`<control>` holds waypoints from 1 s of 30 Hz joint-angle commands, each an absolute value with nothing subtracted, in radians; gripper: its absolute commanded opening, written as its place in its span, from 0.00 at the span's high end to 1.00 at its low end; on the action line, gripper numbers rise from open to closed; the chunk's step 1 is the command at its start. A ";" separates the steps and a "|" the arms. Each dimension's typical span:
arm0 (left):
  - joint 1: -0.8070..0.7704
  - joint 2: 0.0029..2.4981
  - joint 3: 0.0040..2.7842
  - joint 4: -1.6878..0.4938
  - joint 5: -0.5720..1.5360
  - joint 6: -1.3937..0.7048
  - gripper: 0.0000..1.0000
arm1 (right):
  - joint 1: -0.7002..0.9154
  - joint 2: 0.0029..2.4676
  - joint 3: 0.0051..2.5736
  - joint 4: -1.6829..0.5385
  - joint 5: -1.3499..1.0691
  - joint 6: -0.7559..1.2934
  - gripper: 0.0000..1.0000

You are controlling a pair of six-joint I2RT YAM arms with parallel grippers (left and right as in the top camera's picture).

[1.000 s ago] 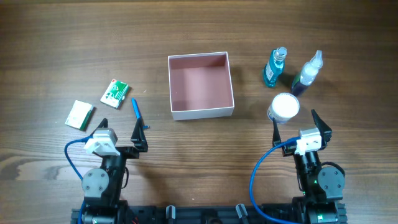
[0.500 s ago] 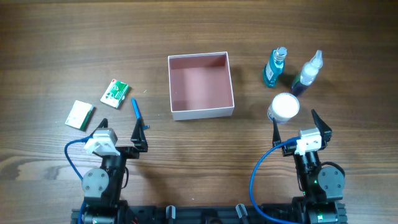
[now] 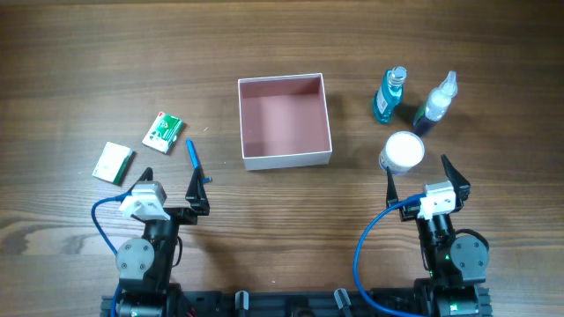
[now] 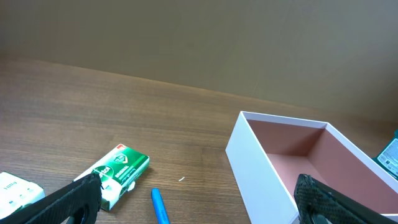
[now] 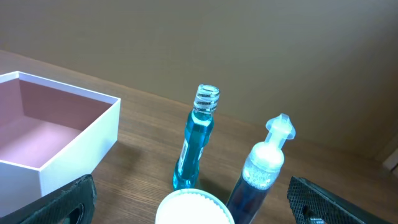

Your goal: Pack container

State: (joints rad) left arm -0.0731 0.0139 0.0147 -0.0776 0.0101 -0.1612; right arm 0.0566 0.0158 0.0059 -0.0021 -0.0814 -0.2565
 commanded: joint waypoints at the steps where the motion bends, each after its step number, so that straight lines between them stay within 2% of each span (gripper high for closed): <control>1: -0.080 0.007 0.006 -0.073 0.022 -0.139 0.00 | 0.059 0.018 0.005 0.002 -0.072 -0.257 0.00; 8: -0.080 0.007 0.006 -0.033 0.037 -0.298 0.00 | 0.059 0.018 0.027 0.001 -0.085 -0.064 0.00; 11: -0.080 0.007 0.012 -0.037 0.041 -0.367 0.00 | 0.059 0.025 0.061 -0.014 -0.086 -0.049 0.00; 16: -0.080 0.049 0.108 -0.120 0.061 -0.427 0.01 | 0.059 0.109 0.166 -0.063 -0.087 0.030 0.00; 23: -0.080 0.258 0.364 -0.315 0.064 -0.419 0.00 | 0.059 0.413 0.463 -0.240 -0.095 0.077 0.00; 30: -0.080 0.666 0.713 -0.585 0.053 -0.352 0.00 | 0.059 0.842 0.886 -0.557 -0.204 -0.015 0.00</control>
State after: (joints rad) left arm -0.0731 0.4522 0.5331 -0.4744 0.0509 -0.3992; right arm 0.0566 0.6926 0.7208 -0.4690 -0.1089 0.0422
